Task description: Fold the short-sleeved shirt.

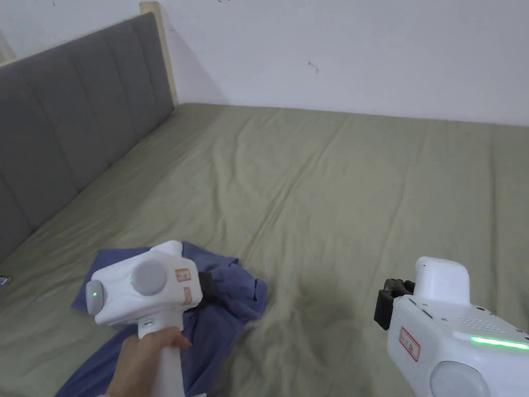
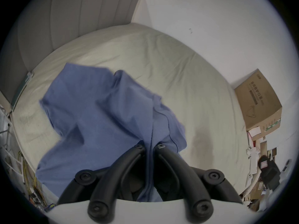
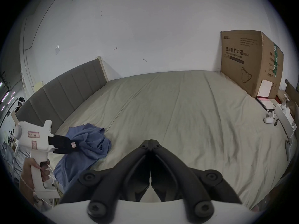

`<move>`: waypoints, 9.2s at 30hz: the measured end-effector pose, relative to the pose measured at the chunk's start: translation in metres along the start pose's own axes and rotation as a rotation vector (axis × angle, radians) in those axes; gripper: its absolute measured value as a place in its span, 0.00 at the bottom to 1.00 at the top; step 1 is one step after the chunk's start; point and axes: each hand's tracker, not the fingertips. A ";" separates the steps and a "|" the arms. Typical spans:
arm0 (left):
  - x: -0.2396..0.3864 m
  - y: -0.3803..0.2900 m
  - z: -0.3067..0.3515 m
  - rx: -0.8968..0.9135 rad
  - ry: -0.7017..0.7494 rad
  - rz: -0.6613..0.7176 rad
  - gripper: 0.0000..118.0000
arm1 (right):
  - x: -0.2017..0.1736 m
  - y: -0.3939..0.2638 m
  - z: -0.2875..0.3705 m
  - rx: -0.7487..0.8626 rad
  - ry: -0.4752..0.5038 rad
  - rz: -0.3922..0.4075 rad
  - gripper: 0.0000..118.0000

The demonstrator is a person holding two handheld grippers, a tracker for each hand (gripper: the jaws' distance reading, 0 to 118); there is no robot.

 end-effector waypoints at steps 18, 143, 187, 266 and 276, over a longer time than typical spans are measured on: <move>0.325 -0.008 0.086 0.090 -0.670 -0.379 0.06 | 0.116 0.033 0.106 0.229 -0.286 -0.143 0.00; 0.244 0.238 0.223 0.568 0.098 -0.451 0.06 | 0.242 0.402 0.113 0.207 -0.164 -0.231 0.02; 0.112 0.098 -0.110 0.140 0.290 -0.459 0.06 | 0.281 0.083 -0.119 -0.389 -0.283 -0.278 0.02; 0.069 0.137 -0.197 -0.054 0.199 -0.384 0.02 | 0.243 0.060 -0.110 -0.303 -0.126 -0.234 0.18; 0.075 0.137 -0.181 -0.045 0.197 -0.465 0.02 | 0.308 0.101 -0.243 -0.484 -0.221 -0.210 0.81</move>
